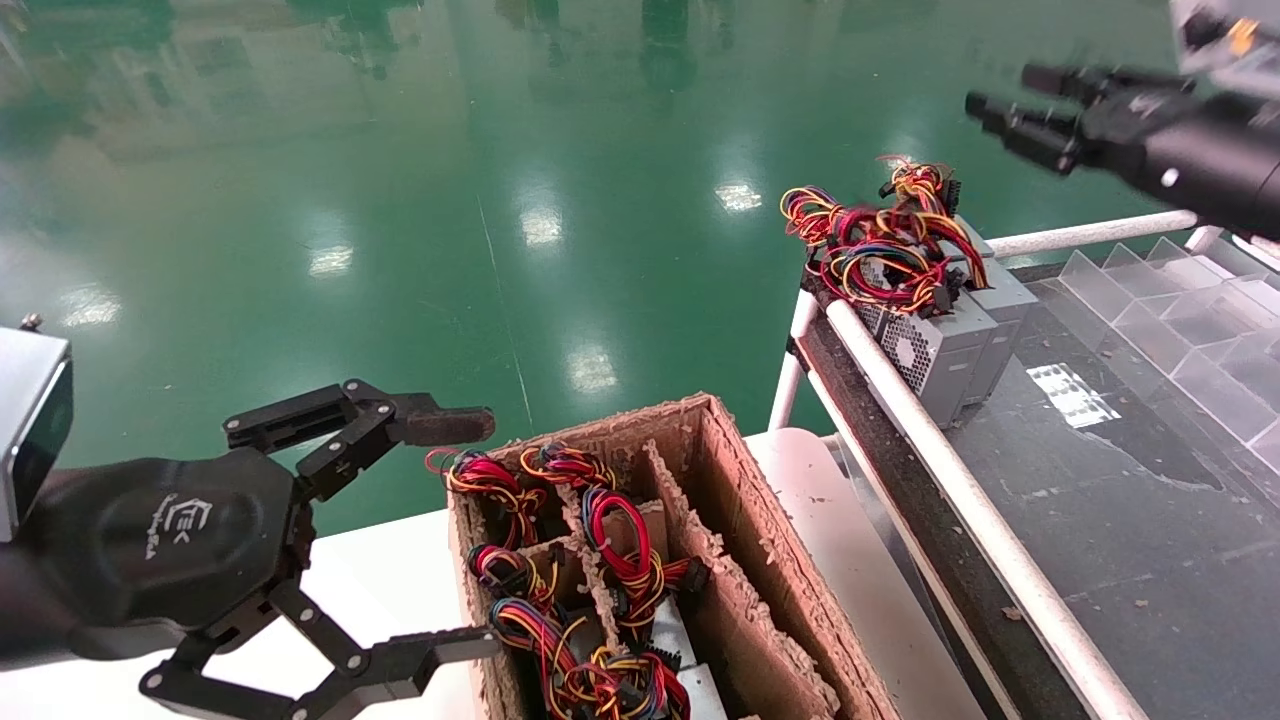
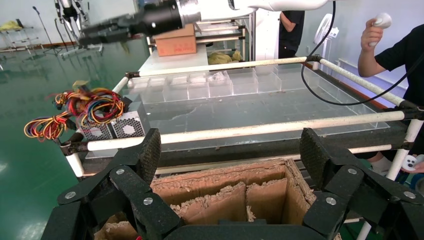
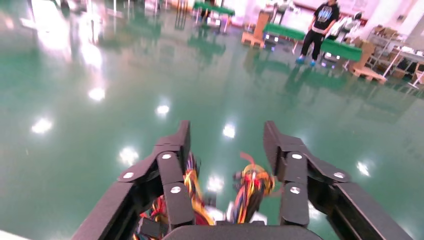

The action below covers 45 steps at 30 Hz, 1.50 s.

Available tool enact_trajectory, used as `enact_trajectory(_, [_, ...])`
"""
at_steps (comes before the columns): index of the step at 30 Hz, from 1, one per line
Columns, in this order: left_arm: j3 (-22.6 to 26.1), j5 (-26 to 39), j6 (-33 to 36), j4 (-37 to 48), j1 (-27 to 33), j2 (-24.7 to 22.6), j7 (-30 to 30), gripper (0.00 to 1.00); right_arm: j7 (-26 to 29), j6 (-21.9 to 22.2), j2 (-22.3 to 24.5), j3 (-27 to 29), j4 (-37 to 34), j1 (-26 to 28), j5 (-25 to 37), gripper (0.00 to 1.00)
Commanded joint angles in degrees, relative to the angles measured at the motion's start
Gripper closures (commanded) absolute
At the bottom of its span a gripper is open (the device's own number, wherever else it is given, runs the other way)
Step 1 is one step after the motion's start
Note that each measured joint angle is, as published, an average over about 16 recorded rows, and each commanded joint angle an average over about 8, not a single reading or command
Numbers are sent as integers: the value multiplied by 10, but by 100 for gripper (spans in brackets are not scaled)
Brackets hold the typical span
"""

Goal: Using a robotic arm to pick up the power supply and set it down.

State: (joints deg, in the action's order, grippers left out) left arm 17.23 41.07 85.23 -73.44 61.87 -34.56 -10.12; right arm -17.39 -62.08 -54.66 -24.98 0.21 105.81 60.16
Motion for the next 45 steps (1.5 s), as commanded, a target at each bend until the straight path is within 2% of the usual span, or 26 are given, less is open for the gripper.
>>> enact_trajectory(1, [0, 0, 0, 0, 0, 0, 0, 0, 6, -7, 3, 6, -1, 5, -9, 0])
enact_trajectory(9, [0, 0, 0, 0, 0, 0, 0, 0, 46, -42, 20, 25, 34, -10, -39, 0])
enact_trajectory(45, [1, -1, 0, 1, 0, 0, 1, 0, 192, -163, 130, 65, 468, -279, -128, 0])
